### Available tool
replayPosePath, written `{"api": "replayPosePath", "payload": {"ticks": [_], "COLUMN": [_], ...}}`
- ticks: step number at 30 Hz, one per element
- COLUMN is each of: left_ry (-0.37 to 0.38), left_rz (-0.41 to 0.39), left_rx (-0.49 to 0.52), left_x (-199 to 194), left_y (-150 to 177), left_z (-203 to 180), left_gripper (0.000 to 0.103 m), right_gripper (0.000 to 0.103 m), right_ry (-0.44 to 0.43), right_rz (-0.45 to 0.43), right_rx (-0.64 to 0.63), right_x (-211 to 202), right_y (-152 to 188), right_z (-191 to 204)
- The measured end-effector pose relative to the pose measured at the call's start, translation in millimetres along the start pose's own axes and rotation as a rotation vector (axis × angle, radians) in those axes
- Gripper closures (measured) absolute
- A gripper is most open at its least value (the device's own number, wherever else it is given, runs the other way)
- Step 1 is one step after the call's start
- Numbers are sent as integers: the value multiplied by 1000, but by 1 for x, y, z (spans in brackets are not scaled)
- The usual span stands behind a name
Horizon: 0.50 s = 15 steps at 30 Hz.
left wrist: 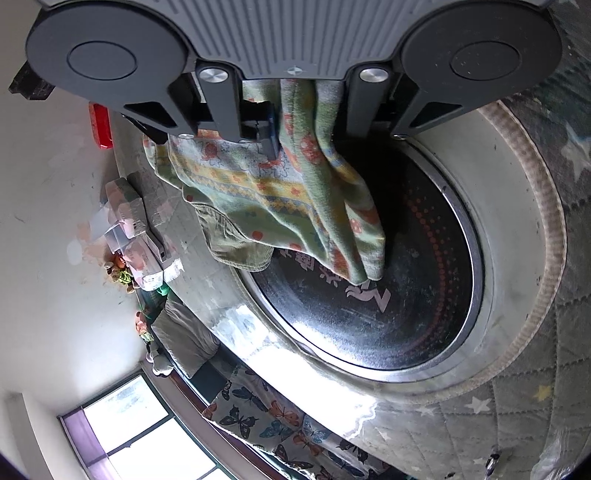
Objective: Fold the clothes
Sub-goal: 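Lift the gripped shirt edge with both grippers and fold it over the shirt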
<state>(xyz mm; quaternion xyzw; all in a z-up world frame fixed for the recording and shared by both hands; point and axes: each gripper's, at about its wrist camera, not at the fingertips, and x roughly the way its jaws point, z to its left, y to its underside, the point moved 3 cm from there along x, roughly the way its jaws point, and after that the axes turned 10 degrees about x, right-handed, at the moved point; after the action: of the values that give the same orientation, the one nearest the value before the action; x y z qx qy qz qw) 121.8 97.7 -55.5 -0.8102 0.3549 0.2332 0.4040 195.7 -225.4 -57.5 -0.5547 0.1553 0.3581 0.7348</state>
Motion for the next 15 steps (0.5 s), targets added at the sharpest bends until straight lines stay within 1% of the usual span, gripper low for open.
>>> {"api": "replayPosePath", "payload": {"ticks": [1, 5, 8, 11, 15], "left_ry": [2, 10, 28, 61, 95], "left_rz": [-7, -37, -44, -43, -30], "left_rx": [8, 61, 107, 151, 213], "left_x": [-2, -11, -11, -7, 9], "left_y": [-2, -11, -18, -23, -28], "left_z": [-2, -18, -37, -62, -99], "left_gripper": [89, 92, 93, 93, 93], "right_gripper": [92, 94, 94, 94, 94], "right_ry": [-2, -34, -33, -14, 35], "right_rz": [-3, -38, -79, -116, -169], "right_rx": [5, 48, 38, 39, 44], "right_x": [-3, -26, -44, -61, -81], "right_y": [0, -5, -8, -15, -28], "right_z": [0, -2, -1, -7, -23]}}
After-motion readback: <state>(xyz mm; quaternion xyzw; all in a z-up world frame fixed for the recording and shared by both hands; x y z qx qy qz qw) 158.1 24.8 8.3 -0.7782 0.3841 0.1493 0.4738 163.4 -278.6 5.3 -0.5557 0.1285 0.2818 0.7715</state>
